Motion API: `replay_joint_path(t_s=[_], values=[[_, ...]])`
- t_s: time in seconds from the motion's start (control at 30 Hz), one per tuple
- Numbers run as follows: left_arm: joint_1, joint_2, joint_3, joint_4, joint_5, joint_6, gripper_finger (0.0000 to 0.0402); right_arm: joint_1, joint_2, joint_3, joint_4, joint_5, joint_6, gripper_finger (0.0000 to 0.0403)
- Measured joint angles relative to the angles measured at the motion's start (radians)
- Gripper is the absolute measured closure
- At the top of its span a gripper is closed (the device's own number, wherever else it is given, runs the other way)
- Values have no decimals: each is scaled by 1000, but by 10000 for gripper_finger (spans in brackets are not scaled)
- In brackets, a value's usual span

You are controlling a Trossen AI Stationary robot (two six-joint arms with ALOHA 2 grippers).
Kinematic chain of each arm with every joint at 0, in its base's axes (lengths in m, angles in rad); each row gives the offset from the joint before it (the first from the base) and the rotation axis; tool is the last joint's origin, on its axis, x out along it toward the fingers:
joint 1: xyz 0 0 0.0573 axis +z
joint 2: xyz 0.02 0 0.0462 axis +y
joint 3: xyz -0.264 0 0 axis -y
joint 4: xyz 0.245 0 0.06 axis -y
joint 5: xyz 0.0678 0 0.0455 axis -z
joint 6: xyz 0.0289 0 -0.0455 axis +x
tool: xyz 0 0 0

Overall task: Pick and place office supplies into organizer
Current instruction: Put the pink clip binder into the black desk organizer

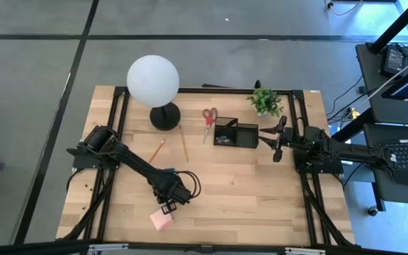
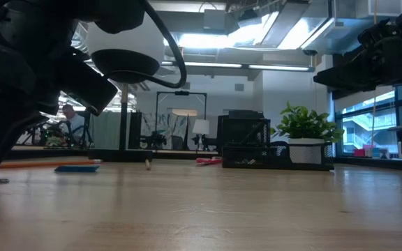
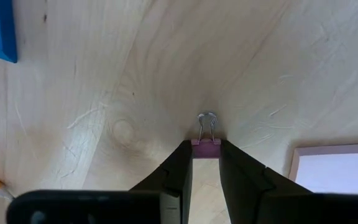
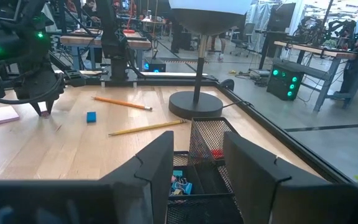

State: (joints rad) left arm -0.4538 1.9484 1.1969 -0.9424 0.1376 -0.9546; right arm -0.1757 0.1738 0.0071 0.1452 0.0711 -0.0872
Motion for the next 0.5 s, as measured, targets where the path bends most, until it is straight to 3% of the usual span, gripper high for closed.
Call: replay_joint_path(t_s=[0.3, 0.5], values=[[0, 8, 51, -33, -1, 8, 338, 0, 0, 0, 0, 0, -1, 258], [17, 7, 125, -69, -81, 31, 338, 0, 0, 0, 0, 0, -4, 258]])
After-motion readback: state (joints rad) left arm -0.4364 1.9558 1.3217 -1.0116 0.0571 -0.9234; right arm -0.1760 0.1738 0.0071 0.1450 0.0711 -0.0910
